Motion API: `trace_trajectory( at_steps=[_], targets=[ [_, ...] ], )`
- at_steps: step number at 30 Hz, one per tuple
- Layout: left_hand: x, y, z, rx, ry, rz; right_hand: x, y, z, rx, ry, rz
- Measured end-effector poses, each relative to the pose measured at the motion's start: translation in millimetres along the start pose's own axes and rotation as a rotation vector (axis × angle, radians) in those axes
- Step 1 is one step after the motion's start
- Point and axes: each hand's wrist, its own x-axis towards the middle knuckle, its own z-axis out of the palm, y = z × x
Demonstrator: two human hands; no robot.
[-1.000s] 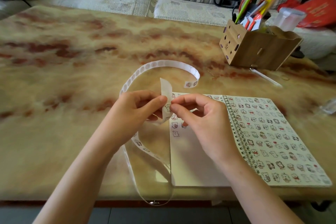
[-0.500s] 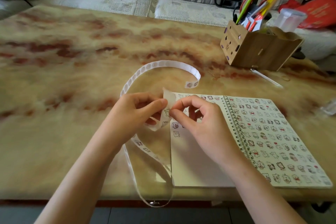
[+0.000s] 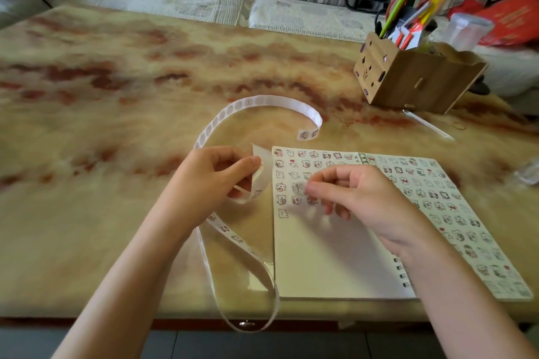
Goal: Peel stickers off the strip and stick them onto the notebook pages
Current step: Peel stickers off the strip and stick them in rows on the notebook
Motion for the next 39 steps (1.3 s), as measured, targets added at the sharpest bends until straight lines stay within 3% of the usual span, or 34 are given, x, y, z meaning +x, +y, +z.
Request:
trace_trajectory(
  at_steps=[6, 39],
  targets=[
    [0.7, -0.4, -0.2, 0.01, -0.001, -0.005, 0.8, 3.2, -4.1, -0.076, -0.036, 0.096],
    [0.5, -0.1, -0.1, 0.027, -0.028, -0.011, 1.9, 8.1, 2.1, -0.18, -0.04, 0.087]
  ],
)
